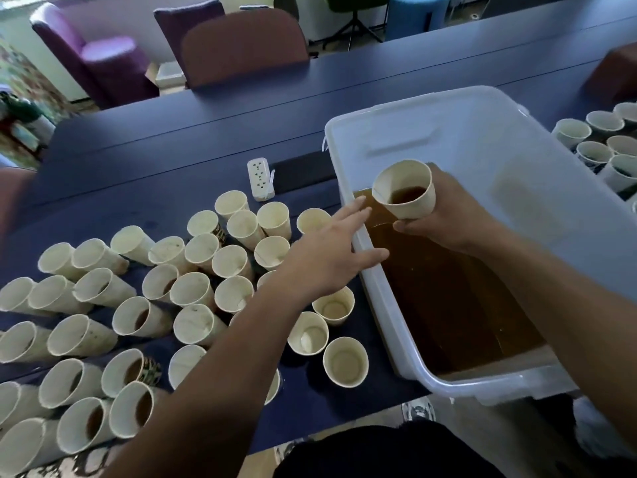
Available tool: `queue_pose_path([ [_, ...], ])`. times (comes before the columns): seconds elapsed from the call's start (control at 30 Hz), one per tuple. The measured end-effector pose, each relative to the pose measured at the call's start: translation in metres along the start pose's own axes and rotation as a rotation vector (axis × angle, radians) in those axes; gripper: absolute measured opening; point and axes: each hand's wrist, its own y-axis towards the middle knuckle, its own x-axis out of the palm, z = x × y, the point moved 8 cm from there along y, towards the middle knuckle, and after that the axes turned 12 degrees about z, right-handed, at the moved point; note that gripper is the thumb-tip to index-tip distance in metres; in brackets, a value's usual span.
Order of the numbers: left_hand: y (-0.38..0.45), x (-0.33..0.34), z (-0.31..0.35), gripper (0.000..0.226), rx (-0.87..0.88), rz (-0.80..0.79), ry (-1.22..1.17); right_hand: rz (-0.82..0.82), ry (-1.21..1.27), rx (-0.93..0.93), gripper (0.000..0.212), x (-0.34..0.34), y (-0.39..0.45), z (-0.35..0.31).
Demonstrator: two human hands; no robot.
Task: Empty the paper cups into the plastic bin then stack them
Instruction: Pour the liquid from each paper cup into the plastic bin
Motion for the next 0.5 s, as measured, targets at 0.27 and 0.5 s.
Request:
queue_pose_path([
  [0.27,0.003,0.009,-0.008,0.090,-0.032,-0.056,-0.083,-0.109,-0.182,0.121,0.062,0.015,-0.006,0.036],
  [0.5,0.005,0.013,-0.010,0.092,-0.047,-0.045,-0.119,-0.177,-0.463,0.084,0.061,0.027,-0.008,0.045],
])
